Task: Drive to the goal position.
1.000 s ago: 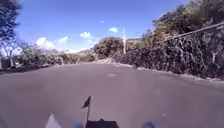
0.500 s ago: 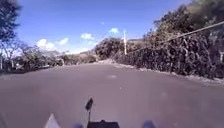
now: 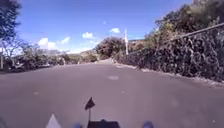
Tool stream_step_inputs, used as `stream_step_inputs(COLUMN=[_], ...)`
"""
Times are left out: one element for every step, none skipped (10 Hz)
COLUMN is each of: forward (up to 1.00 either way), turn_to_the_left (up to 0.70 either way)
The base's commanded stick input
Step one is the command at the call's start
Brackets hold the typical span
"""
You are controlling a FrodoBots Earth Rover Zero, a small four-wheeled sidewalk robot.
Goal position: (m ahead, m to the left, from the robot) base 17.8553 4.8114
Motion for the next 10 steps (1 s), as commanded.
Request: stream_step_inputs(forward=[0.5,0.5,0.5,0.5,0.5,0.5,0.5,0.5,0.5,0.5], turn_to_the_left=[0.0,0.0,0.0,0.0,0.0,-0.08,-0.28,-0.47,-0.35,-0.16])
